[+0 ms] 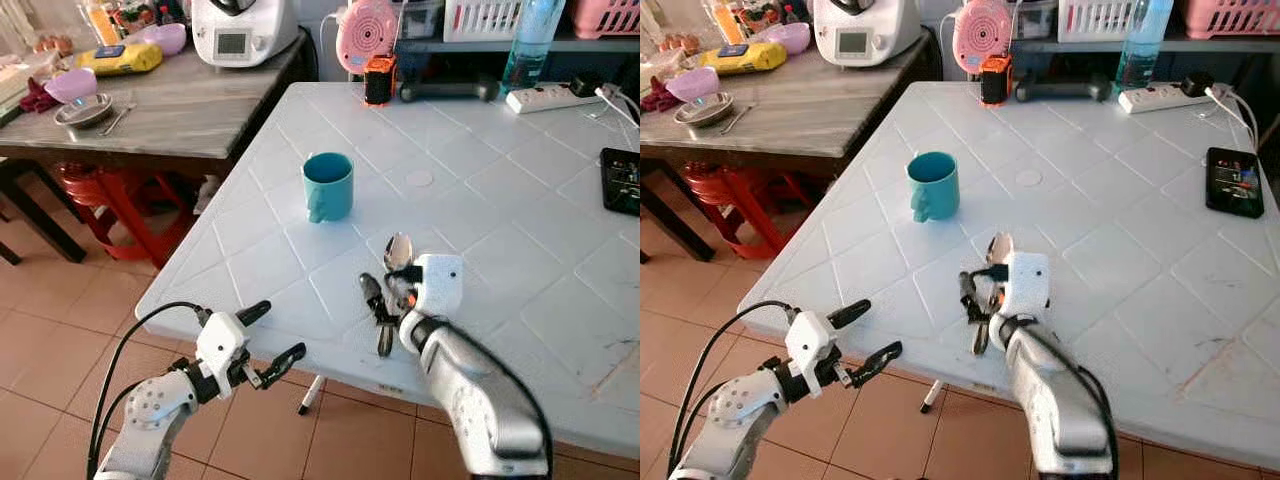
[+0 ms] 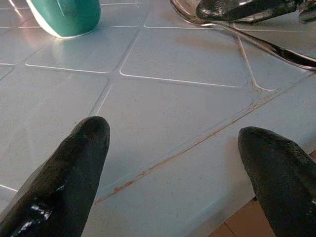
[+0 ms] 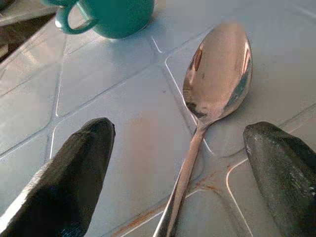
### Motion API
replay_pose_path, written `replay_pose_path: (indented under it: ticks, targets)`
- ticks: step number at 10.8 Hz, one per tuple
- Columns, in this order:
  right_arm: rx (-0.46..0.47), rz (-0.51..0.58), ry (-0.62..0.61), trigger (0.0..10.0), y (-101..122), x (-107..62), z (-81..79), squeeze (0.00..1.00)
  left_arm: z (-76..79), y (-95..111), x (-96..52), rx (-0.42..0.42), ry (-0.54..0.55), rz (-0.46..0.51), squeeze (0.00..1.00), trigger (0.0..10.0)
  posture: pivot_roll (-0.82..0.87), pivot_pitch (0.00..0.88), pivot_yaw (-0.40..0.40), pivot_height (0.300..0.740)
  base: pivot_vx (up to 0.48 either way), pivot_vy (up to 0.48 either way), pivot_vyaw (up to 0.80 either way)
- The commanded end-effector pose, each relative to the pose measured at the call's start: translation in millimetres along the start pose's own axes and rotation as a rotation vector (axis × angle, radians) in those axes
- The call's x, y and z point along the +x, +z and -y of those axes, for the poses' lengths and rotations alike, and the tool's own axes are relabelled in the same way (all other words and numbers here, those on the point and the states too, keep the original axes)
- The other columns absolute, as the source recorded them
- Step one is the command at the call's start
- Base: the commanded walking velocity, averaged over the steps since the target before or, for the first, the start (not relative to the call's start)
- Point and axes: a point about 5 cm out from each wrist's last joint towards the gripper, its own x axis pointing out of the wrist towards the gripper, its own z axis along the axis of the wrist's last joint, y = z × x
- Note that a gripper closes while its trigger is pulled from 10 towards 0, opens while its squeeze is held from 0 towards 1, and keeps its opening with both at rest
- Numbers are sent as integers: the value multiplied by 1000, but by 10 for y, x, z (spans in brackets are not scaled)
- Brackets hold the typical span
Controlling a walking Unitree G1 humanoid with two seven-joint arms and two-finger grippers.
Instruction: Setting the table
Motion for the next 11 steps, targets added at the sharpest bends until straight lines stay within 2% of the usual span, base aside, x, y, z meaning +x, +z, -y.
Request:
replay_pose_path:
  ticks: [1,2,3,4,5,6,7,9,11]
  targets:
    - [49,-112,-7,10000,-167,28,-44,0,25,-138,-32,-18,-1,-77,0,10000,-108,125,151,740,0,0,0]
    - [59,-117,-28,8745,-146,54,-48,0,35,-148,-21,-19,-4,-76,0,10000,-107,125,152,740,0,0,0]
    - [71,-142,-72,3765,-120,80,-25,0,43,-160,-8,-18,-8,-74,0,10000,-107,125,152,740,0,0,0]
    - [55,-185,-122,1569,-123,114,17,0,50,-175,-1,-18,-13,-78,0,10000,-106,123,153,740,0,0,0]
    - [40,-210,-164,0,-127,135,53,0,53,-184,4,-19,-17,-77,0,10000,-106,122,153,740,0,0,0]
    - [-67,-262,-187,0,-129,171,71,0,61,-200,3,-20,-24,-84,0,10000,-108,123,153,740,0,0,0]
    - [-120,-290,-145,0,-102,198,23,0,68,-211,3,-19,-27,-82,0,10000,-107,123,151,740,0,0,0]
    - [-158,-330,-129,0,-137,234,8,0,73,-244,-4,-22,-32,-89,0,10000,-105,126,151,740,0,0,0]
    - [-169,-360,-98,0,-218,227,64,0,83,-306,-25,-31,-33,-106,0,10000,-102,131,152,740,0,0,0]
